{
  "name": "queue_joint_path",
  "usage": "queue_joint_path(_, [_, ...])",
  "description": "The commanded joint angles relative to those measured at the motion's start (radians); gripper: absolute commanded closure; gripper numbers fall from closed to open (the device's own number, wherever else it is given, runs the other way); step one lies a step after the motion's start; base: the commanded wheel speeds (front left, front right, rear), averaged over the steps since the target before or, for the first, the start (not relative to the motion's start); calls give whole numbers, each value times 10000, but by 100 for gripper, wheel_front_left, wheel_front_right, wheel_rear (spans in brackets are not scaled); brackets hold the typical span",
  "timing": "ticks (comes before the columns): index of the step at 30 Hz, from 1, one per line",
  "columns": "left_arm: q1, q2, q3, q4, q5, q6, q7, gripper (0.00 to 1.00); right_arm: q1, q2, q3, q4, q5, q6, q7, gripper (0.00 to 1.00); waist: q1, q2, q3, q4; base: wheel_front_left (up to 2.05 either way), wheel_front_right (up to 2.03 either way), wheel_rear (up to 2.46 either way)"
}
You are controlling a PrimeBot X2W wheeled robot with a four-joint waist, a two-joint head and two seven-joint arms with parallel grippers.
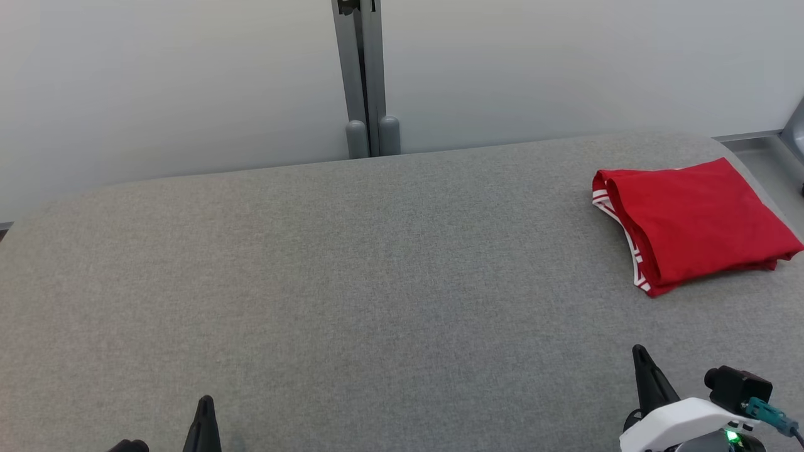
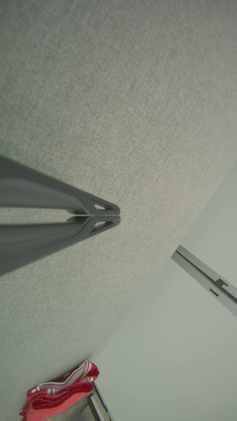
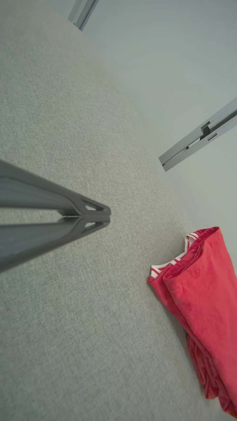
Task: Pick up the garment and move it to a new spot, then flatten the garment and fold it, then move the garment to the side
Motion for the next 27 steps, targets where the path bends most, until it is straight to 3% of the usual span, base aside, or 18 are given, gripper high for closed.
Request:
queue_joint_path(1, [-352, 23, 91, -181, -335, -46, 79, 100, -301, -45, -60, -221, 419, -2, 93, 100, 0, -1, 9, 2, 0, 0, 0])
queue_joint_path(27, [-1056, 37, 574, -372, -3400, -166, 1025, 100, -561, -74, -386, -608, 4062, -5, 1050, 100, 0, -1, 165, 22, 0, 0, 0])
